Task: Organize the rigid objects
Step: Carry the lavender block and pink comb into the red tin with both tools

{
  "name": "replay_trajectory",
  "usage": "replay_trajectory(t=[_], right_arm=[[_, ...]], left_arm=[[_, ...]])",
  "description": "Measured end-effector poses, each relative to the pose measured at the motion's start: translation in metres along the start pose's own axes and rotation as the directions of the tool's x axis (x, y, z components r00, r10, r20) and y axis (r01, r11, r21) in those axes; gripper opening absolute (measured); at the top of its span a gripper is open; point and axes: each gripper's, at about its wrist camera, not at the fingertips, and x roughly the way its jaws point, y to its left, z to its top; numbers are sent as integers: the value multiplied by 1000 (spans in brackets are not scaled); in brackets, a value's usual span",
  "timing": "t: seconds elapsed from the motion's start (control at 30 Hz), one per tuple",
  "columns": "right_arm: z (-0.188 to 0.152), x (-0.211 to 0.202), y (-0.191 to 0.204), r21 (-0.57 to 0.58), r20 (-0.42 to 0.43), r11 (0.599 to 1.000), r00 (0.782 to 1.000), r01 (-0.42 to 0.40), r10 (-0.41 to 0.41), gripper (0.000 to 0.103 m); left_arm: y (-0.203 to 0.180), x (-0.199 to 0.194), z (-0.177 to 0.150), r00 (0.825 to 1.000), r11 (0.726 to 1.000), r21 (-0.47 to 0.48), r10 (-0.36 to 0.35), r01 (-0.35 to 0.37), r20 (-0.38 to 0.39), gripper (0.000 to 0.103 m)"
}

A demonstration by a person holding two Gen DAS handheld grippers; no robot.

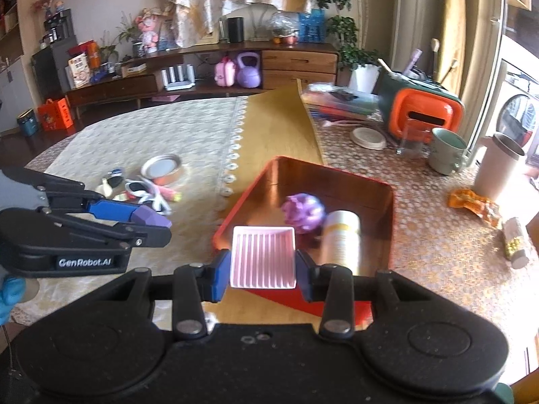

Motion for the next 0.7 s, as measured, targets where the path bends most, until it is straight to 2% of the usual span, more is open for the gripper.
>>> replay_trajectory(t=[0.37,0.7], right_arm=[[1,17,-48,44,-22,998,998,51,-50,39],[22,53,-72,40,-46,996,996,82,-80,39]], left_arm=[[-38,38,28,999,998,57,-34,36,-32,37],[-52,80,47,997,998,50,-36,40,-74,37]])
